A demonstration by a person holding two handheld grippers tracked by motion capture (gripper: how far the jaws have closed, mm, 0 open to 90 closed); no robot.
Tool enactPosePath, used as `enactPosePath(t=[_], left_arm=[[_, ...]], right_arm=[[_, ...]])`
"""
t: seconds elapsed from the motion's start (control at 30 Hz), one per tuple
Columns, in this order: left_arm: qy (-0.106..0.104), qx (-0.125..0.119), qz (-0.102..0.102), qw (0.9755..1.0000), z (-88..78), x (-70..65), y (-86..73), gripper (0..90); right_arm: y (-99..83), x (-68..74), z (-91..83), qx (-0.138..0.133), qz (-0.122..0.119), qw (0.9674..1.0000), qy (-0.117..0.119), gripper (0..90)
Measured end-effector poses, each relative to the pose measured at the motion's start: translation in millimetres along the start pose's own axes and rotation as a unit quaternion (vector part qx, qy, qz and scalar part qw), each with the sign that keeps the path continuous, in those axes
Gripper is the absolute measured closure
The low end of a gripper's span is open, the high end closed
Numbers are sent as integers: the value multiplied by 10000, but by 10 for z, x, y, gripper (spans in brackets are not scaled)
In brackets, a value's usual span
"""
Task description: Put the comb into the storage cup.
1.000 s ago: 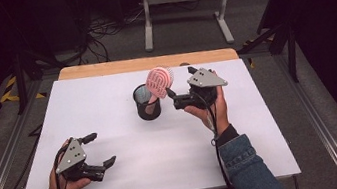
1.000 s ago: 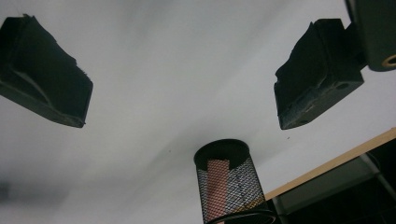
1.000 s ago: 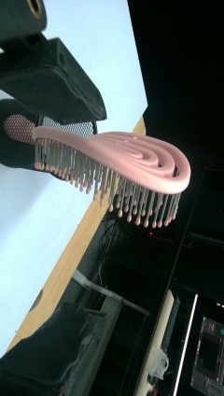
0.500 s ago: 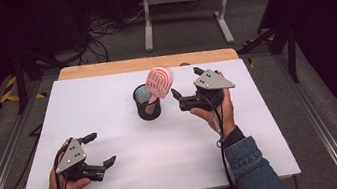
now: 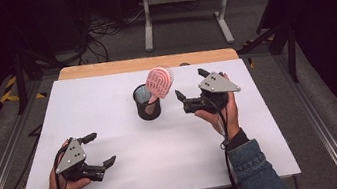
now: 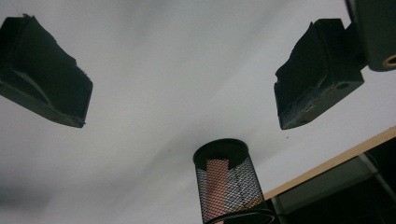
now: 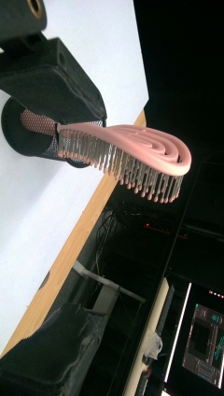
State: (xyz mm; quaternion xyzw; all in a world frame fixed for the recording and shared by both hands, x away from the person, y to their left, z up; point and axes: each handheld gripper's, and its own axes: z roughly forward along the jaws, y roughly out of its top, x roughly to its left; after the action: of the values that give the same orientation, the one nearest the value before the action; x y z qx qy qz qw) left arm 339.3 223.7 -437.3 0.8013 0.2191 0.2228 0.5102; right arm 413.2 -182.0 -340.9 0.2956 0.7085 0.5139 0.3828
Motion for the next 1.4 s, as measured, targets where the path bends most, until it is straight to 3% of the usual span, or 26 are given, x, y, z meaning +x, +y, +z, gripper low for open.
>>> enactPosePath(t=[0.43,1.4], left_arm=[[3,0,47,10000,0,-4,-1,55],[22,-10,108,9999,-7,-31,14,54]], right_arm=[[-36,15,-74,90,-126,9999,-52,49],[-134,-32,-457,59,-390,9991,-162,48]])
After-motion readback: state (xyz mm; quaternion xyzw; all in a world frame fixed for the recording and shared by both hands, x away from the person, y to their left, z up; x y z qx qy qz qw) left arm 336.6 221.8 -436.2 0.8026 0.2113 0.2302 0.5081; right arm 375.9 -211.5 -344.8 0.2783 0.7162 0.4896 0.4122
